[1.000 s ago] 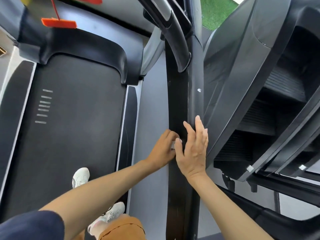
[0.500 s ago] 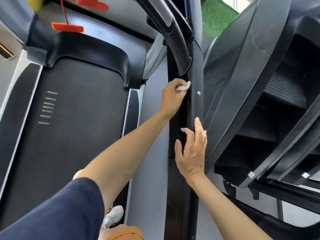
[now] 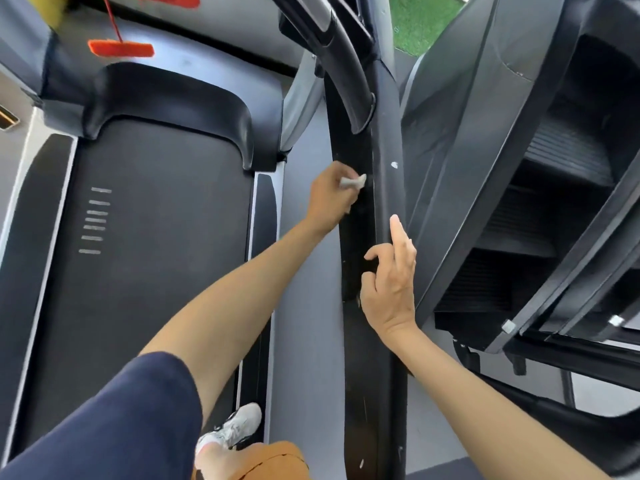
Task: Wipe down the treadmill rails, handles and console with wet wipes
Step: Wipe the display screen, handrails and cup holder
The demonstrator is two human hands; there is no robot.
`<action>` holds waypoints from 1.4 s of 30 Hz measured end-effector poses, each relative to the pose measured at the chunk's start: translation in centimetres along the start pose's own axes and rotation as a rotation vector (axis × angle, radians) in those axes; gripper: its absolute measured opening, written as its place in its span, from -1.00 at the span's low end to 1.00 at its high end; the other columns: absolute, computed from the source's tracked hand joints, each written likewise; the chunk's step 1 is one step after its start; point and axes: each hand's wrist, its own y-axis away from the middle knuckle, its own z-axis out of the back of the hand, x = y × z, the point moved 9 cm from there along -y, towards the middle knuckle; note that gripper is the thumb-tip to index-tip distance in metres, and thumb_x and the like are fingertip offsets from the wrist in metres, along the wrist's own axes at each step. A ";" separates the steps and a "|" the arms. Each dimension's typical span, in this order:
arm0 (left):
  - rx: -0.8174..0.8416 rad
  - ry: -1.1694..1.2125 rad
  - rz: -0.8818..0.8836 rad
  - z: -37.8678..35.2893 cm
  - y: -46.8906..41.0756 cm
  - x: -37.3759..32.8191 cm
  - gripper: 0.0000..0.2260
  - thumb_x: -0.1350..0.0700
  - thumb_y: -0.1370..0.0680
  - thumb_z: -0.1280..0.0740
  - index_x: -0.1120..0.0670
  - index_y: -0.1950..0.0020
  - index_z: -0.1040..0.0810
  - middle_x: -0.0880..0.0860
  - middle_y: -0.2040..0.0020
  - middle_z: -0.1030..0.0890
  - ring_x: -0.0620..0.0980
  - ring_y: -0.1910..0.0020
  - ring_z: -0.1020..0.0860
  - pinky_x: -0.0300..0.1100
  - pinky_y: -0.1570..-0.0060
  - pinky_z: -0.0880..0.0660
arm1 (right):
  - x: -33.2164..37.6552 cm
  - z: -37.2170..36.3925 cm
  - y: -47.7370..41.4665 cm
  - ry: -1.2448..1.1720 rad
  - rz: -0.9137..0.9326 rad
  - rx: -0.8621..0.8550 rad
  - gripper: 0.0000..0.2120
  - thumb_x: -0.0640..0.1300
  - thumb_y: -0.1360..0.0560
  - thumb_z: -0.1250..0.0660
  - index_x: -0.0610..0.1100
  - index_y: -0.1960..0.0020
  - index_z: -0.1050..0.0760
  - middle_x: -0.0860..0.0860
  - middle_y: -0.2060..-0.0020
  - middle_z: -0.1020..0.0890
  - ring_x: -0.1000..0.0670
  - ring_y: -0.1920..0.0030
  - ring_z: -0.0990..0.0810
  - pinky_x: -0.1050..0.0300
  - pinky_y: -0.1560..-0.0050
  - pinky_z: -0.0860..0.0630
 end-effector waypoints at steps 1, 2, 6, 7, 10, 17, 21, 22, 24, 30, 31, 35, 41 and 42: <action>-0.034 0.023 -0.006 -0.6 0.3 -0.1 -0.88 0.18 -0.54 -0.34 0.02 0.17 -0.45 0.00 0.29 -0.54 -0.06 0.34 -0.47 -0.19 0.34 -0.42 | -0.2 0.0 0.0 -0.029 -0.004 -0.004 -0.76 -0.41 -0.32 -0.09 -0.21 0.09 -0.40 -0.15 -0.47 -0.18 -0.15 -0.44 -0.20 -0.31 -0.37 -0.22; -0.067 0.022 -0.015 -1.1 1.4 0.0 -0.88 0.21 -0.54 -0.32 0.03 0.15 -0.46 0.00 0.24 -0.55 -0.08 0.29 -0.48 -0.21 0.29 -0.43 | -0.3 0.1 0.0 -0.058 -0.006 -0.009 -0.74 -0.43 -0.31 -0.09 -0.21 0.07 -0.39 -0.16 -0.48 -0.18 -0.15 -0.44 -0.19 -0.31 -0.37 -0.23; -0.036 -0.073 -0.047 -2.6 10.2 3.3 -0.87 0.36 -0.49 -0.31 0.16 0.06 -0.52 -0.03 0.13 -0.57 -0.16 0.17 -0.51 -0.34 0.19 -0.47 | -0.2 0.5 -0.1 -0.151 -0.024 -0.050 -0.51 -0.50 -0.33 -0.03 -0.18 -0.19 -0.29 -0.20 -0.46 -0.25 -0.07 -0.44 -0.20 -0.30 -0.39 -0.22; 0.030 -0.121 -0.059 -3.0 12.7 4.3 -0.83 0.40 -0.46 -0.32 0.15 0.06 -0.52 -0.07 0.14 -0.56 -0.20 0.16 -0.51 -0.38 0.19 -0.46 | -0.1 0.6 -0.1 -0.164 -0.026 -0.062 -0.48 -0.50 -0.34 -0.01 -0.17 -0.24 -0.27 -0.22 -0.44 -0.27 -0.05 -0.45 -0.21 -0.29 -0.40 -0.23; 0.256 -0.245 -0.097 -3.1 16.4 6.3 -0.80 0.42 -0.43 -0.35 0.12 0.13 -0.55 -0.20 0.19 -0.50 -0.31 0.14 -0.50 -0.48 0.16 -0.37 | 0.2 1.0 -0.1 -0.204 -0.030 -0.087 -0.47 -0.43 -0.41 0.03 -0.02 -0.29 -0.19 -0.27 -0.39 -0.33 -0.14 -0.45 -0.26 -0.30 -0.37 -0.27; -0.093 -0.071 0.178 1.7 5.3 4.8 -0.88 0.21 -0.54 -0.32 0.18 -0.06 -0.55 0.02 0.15 -0.57 -0.15 0.23 -0.50 -0.44 0.30 -0.44 | -0.4 0.6 0.1 -0.228 -0.031 -0.097 -0.61 -0.47 -0.45 -0.04 -0.21 -0.20 -0.36 -0.15 -0.45 -0.27 -0.02 -0.47 -0.21 -0.25 -0.40 -0.27; -0.126 0.040 0.243 -1.1 5.3 6.2 -0.95 0.16 -0.54 -0.33 0.11 0.05 -0.58 0.06 0.15 -0.61 -0.03 0.19 -0.56 -0.29 0.22 -0.50 | -0.6 0.7 0.2 -0.225 -0.019 -0.108 -0.62 -0.49 -0.45 -0.04 -0.26 -0.20 -0.38 -0.17 -0.44 -0.29 0.00 -0.45 -0.22 -0.24 -0.39 -0.28; -0.146 0.044 0.275 -1.5 6.9 6.9 -0.95 0.18 -0.55 -0.31 0.09 0.07 -0.57 0.05 0.15 -0.61 -0.03 0.19 -0.55 -0.27 0.21 -0.50 | -0.6 0.8 0.2 -0.231 -0.020 -0.113 -0.62 -0.49 -0.45 -0.04 -0.29 -0.20 -0.39 -0.15 -0.44 -0.29 0.00 -0.44 -0.23 -0.25 -0.38 -0.28; -0.128 -0.011 0.295 -2.3 11.2 8.5 -0.89 0.25 -0.54 -0.27 0.07 0.08 -0.55 0.01 0.16 -0.60 -0.08 0.19 -0.55 -0.30 0.22 -0.48 | -0.4 0.9 0.1 -0.230 -0.009 -0.123 -0.62 -0.48 -0.45 -0.04 -0.32 -0.22 -0.39 -0.13 -0.42 -0.30 0.02 -0.42 -0.24 -0.26 -0.37 -0.30; 0.199 -0.135 0.298 -2.2 18.3 11.3 -0.93 0.30 -0.50 -0.33 0.20 0.17 -0.59 -0.02 0.31 -0.57 -0.11 0.31 -0.51 -0.30 0.29 -0.43 | 0.0 1.0 0.1 -0.211 0.003 -0.128 -0.65 -0.44 -0.47 -0.03 -0.24 -0.19 -0.37 -0.24 -0.41 -0.34 -0.10 -0.43 -0.26 -0.27 -0.34 -0.33; 0.111 -0.126 0.315 -1.0 16.6 11.2 -0.90 0.24 -0.52 -0.34 0.18 0.19 -0.57 0.04 0.31 -0.58 -0.04 0.30 -0.52 -0.20 0.28 -0.47 | -0.1 1.0 0.1 -0.213 -0.005 -0.128 -0.65 -0.44 -0.47 -0.03 -0.26 -0.18 -0.38 -0.23 -0.42 -0.32 -0.10 -0.44 -0.26 -0.27 -0.35 -0.33; -0.081 -0.116 0.330 0.6 10.6 9.7 -0.85 0.12 -0.59 -0.26 0.07 0.18 -0.46 0.10 0.19 -0.55 0.04 0.18 -0.51 -0.08 0.12 -0.51 | -0.5 0.7 0.1 -0.243 -0.028 -0.119 -0.65 -0.45 -0.47 -0.02 -0.25 -0.18 -0.40 -0.17 -0.44 -0.30 -0.03 -0.45 -0.24 -0.22 -0.39 -0.28; -0.046 -0.135 0.325 -3.1 13.7 10.1 -0.85 0.17 -0.63 -0.17 0.19 -0.13 -0.45 0.09 0.04 -0.54 0.03 0.09 -0.51 -0.24 0.23 -0.39 | -1.3 1.0 0.1 -0.249 -0.082 -0.157 -0.54 -0.45 -0.47 -0.01 -0.35 -0.35 -0.32 0.08 -0.23 -0.41 0.42 -0.26 -0.19 0.29 -0.39 -0.21; -0.024 -0.144 0.309 -3.4 15.6 10.4 -0.88 0.16 -0.63 -0.17 0.17 -0.08 -0.45 0.07 0.08 -0.54 0.02 0.14 -0.50 -0.26 0.27 -0.38 | -1.2 1.0 0.1 -0.251 -0.080 -0.161 -0.54 -0.44 -0.47 -0.01 -0.35 -0.36 -0.32 0.08 -0.22 -0.41 0.40 -0.25 -0.19 0.27 -0.40 -0.23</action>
